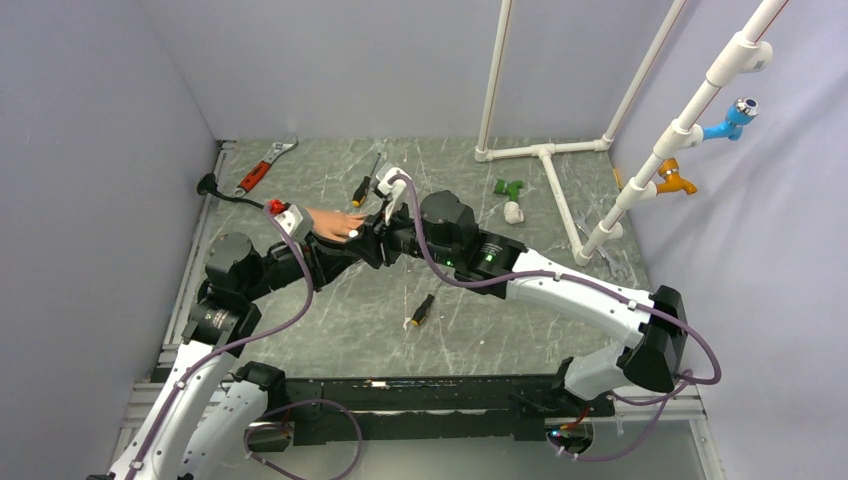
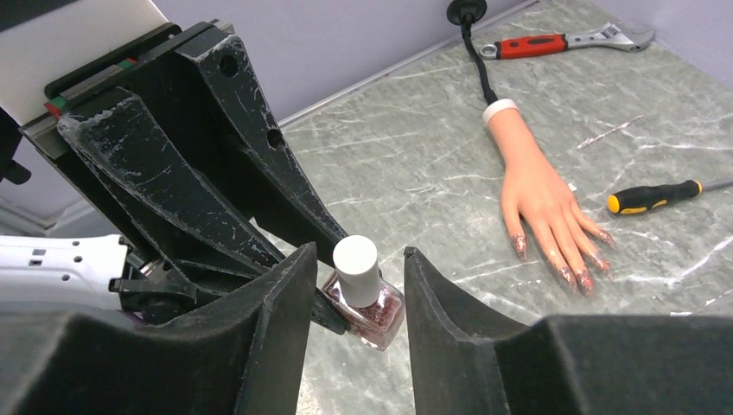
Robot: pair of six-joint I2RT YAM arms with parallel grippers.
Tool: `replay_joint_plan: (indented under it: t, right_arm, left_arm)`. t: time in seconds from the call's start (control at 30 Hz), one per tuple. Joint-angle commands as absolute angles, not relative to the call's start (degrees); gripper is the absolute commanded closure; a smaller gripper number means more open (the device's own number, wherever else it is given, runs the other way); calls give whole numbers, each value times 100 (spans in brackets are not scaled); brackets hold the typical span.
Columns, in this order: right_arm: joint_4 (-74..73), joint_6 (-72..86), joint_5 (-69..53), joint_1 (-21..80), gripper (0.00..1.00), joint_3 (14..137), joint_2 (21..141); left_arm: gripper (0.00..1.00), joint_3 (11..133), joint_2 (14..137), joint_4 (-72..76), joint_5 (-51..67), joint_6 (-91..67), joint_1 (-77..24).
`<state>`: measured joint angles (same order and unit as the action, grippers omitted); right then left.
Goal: Paint the nails
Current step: Unscrew the nail polish bottle.
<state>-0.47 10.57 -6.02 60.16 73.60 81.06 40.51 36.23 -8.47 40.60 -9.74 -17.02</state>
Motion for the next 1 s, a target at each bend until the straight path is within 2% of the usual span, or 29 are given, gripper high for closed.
replay_joint_plan:
  t: [0.0,0.17,0.33,0.63,0.97]
  right_arm:
    - [26,954,-509,6078,58,7675,8143]
    - [-139,923,-572,6086,75,7775,8226]
    - [-28,957,-852,6100,100,7599,8115]
    - [225,879,-1416,6091,100,7169,7860]
    - [205,294,-3545,5966,100,6780,7509]
  left_arm:
    - [100,4274,3603,-741,4030,-998,-1709]
    - [100,4271,3600,-747,4028,-1001,-1714]
    - [100,4284,3576,-771,4034,-976,-1714]
    - [100,4370,3547,-924,4518,-741,-1714]
    - [100,4269,3461,-566,5789,-671,-1714]
